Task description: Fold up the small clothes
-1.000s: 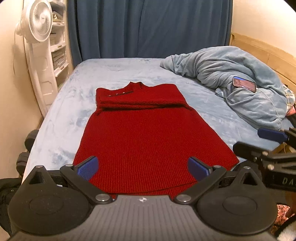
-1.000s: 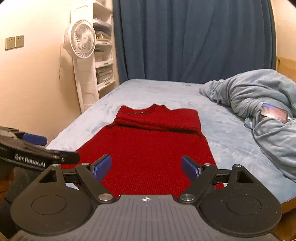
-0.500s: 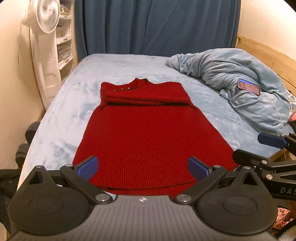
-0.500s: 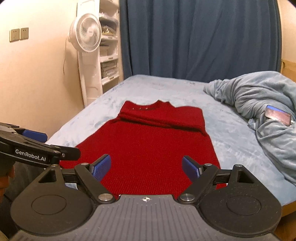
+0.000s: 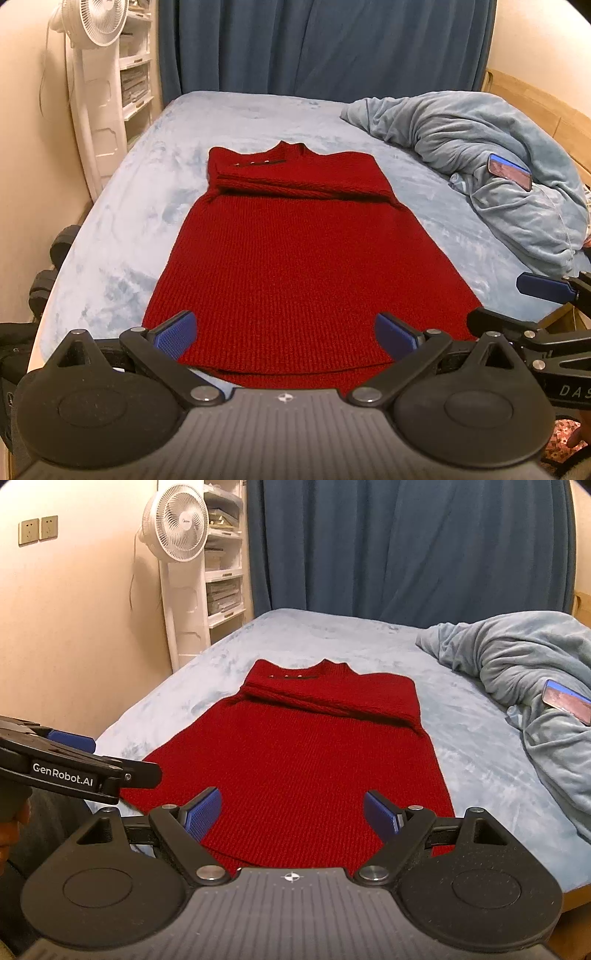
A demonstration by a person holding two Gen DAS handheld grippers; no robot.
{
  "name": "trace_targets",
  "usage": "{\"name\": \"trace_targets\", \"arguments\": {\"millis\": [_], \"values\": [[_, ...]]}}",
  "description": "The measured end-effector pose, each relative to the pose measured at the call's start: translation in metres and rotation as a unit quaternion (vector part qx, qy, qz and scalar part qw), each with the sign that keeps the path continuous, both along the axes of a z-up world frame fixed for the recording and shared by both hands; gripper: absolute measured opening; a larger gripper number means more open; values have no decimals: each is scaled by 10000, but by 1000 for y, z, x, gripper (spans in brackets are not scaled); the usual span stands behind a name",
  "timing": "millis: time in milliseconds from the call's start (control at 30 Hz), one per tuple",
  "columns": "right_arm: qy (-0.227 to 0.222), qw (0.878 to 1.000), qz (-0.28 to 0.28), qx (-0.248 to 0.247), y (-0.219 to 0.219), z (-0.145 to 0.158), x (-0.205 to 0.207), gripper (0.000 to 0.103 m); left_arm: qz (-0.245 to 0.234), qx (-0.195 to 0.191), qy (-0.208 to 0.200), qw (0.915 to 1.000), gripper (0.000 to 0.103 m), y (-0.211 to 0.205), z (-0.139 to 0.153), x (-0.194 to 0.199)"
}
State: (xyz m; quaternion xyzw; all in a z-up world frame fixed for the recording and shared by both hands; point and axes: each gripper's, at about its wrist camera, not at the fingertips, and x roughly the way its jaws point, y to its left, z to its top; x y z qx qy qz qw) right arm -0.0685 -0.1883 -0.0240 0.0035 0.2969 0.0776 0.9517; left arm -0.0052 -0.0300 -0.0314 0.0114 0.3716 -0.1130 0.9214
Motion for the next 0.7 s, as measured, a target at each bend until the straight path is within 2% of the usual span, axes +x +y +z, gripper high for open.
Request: {"name": "trace_targets", "arguments": {"millis": [367, 533, 700], "values": [[167, 9997, -203, 22, -6, -13, 22, 85, 392, 136, 132, 9991, 102, 20, -11, 33], [253, 9984, -503, -31, -24, -22, 45, 85, 581, 440, 163, 9972, 102, 28, -20, 59], [403, 9953, -872, -118, -59, -41, 76, 85, 809, 423, 399, 9950, 102, 45, -34, 89]]}}
